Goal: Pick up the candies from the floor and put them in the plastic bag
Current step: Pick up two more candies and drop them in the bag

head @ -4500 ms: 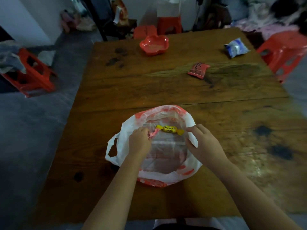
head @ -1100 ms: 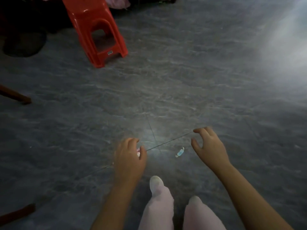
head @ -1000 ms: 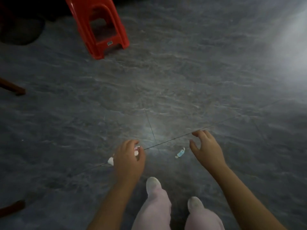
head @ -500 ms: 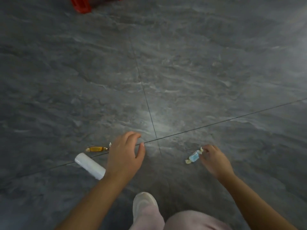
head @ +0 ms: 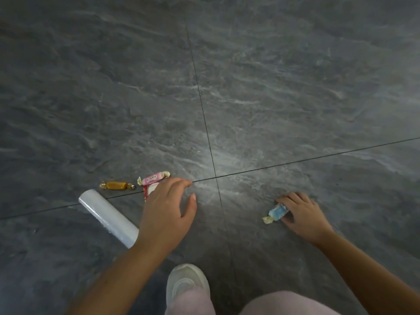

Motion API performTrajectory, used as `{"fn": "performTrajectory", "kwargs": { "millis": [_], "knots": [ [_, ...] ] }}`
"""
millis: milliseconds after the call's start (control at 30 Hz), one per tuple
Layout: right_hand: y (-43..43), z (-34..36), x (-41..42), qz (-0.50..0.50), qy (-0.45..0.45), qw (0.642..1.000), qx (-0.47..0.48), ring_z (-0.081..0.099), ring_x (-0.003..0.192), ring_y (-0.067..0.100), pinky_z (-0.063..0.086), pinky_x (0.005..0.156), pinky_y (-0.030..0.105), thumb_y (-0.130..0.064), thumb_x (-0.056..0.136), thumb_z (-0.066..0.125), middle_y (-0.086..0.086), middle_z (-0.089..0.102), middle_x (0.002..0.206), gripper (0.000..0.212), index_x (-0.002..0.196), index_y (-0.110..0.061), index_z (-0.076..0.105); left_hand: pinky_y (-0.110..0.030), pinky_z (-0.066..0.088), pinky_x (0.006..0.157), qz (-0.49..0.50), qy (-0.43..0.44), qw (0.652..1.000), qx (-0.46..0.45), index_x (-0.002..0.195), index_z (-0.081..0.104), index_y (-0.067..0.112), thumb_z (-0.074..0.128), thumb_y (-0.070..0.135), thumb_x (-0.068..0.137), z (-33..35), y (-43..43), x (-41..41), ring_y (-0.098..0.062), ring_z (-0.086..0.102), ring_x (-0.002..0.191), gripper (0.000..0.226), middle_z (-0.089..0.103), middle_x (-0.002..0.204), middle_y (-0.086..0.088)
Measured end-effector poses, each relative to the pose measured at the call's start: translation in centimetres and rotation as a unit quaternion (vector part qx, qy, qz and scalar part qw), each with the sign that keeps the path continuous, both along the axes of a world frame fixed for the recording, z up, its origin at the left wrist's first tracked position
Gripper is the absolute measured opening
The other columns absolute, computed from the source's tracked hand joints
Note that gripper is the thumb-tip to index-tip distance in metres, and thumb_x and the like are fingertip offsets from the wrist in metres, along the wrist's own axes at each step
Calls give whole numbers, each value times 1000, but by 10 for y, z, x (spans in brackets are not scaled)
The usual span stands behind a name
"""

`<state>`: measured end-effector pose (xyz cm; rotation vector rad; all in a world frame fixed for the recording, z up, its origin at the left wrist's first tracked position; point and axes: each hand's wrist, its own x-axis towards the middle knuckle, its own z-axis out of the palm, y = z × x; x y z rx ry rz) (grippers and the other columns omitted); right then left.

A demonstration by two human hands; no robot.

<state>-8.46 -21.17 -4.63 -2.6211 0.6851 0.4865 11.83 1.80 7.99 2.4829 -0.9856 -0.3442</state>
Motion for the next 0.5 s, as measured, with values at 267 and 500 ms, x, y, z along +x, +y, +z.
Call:
{"fn": "performTrajectory", "kwargs": {
  "millis": [267,500],
  "knots": [
    [-10,-5,12,53,41,998,5,47,105,15,37,85,26,-42,82,53,-2,50,114,31,107,-25,50,-33,39,82,23,0,1000,-15,102,62,8,51,23,79,-10,-5,-5,-25,58,98,29,66,103,-8],
    [-3,5,39,-1,44,998,48,59,82,21,46,67,30,-33,81,58,3,58,103,25,98,-15,56,-37,44,81,79,7,997,-21,100,62,8,62,13,80,-40,23,5,-28,59,95,20,66,100,-10]
  ]
}}
